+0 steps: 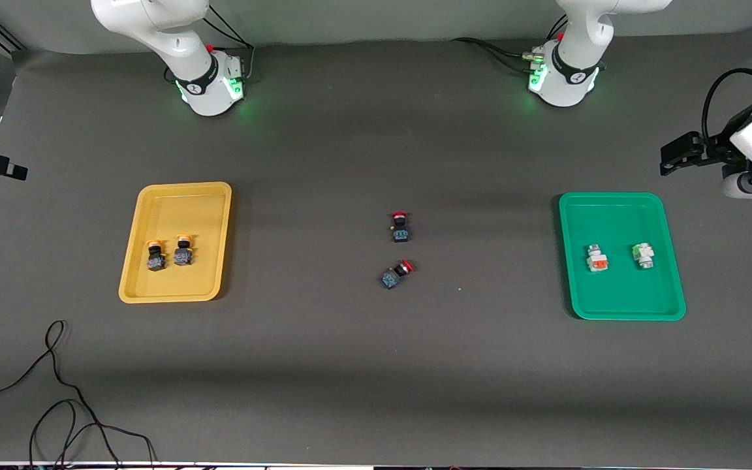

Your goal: Place green and yellow buttons in trays

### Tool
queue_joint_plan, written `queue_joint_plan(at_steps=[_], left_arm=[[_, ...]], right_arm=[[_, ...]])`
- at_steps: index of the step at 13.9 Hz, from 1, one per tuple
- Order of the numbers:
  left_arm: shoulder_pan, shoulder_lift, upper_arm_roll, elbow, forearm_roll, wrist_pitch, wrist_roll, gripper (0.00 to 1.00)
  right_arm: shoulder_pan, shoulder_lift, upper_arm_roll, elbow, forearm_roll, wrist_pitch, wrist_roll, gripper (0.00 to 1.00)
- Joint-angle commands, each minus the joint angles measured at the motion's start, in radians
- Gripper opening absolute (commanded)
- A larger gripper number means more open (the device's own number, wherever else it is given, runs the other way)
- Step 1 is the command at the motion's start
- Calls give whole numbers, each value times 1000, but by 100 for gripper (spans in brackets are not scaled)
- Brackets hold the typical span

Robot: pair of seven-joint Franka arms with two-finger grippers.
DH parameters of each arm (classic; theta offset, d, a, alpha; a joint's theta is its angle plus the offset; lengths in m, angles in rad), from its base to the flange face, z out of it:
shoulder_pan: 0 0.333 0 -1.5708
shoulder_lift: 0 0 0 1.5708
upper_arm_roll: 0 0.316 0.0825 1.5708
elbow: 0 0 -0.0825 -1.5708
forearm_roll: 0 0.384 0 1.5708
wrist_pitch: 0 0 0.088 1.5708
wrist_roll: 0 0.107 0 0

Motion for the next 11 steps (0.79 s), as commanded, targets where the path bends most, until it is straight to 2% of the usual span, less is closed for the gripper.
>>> queue_joint_plan(at_steps=[1,2,5,11], left_arm=[[-3,-15,-1,-21,-6,19,1,100],[-3,-17,-1,-21,-6,22,2,100],[-3,-15,-1,-19,-6,22,2,100],[1,-15,1,-19,-6,19,4,100]], right_arm=[[-33,-144,73,-173,-63,122,14,100],[-31,-169,71,-223,-63,156,14,100],[-26,-134,70,-191,-63,154,16,100],[-23,-131,71,-187,-63,154,16,100]])
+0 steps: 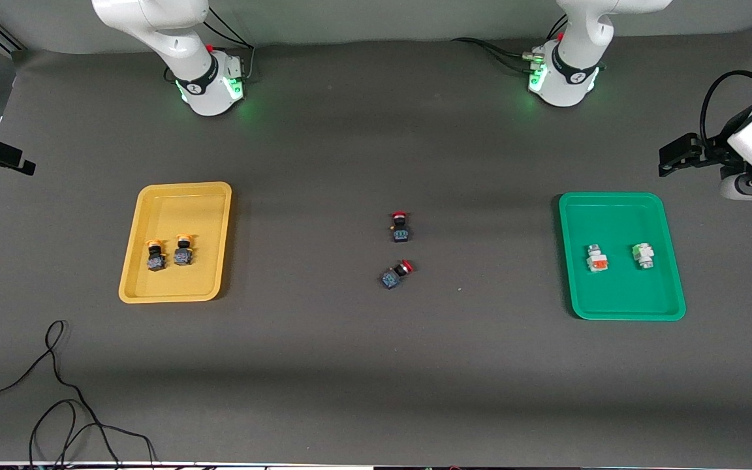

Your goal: Place green and yellow buttons in trays

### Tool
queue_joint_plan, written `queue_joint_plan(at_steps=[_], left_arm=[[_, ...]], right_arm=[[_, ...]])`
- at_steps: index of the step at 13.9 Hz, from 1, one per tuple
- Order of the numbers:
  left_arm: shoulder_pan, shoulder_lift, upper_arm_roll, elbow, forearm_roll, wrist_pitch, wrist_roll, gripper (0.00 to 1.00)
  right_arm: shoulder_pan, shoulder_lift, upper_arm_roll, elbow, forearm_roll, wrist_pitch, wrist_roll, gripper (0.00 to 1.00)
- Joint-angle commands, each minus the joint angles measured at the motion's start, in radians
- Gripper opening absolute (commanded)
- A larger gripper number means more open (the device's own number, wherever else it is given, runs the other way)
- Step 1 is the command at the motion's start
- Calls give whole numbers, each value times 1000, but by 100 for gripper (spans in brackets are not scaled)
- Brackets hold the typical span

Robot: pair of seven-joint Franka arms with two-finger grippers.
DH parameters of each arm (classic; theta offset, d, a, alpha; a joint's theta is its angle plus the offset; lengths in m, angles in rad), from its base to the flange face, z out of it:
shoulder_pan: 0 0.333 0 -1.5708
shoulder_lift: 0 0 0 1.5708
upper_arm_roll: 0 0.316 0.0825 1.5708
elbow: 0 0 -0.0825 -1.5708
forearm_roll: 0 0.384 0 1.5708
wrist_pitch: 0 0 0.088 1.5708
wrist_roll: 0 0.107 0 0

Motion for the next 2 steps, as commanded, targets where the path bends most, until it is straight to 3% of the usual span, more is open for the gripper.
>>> queue_joint_plan(at_steps=[1,2], left_arm=[[1,-15,1,-13,-5,11,4,100],[1,-15,1,-13,-5,11,4,100]], right_arm=[[1,-10,7,-8,-20,11,16,100],[-1,-10,4,-8,-20,11,16,100]])
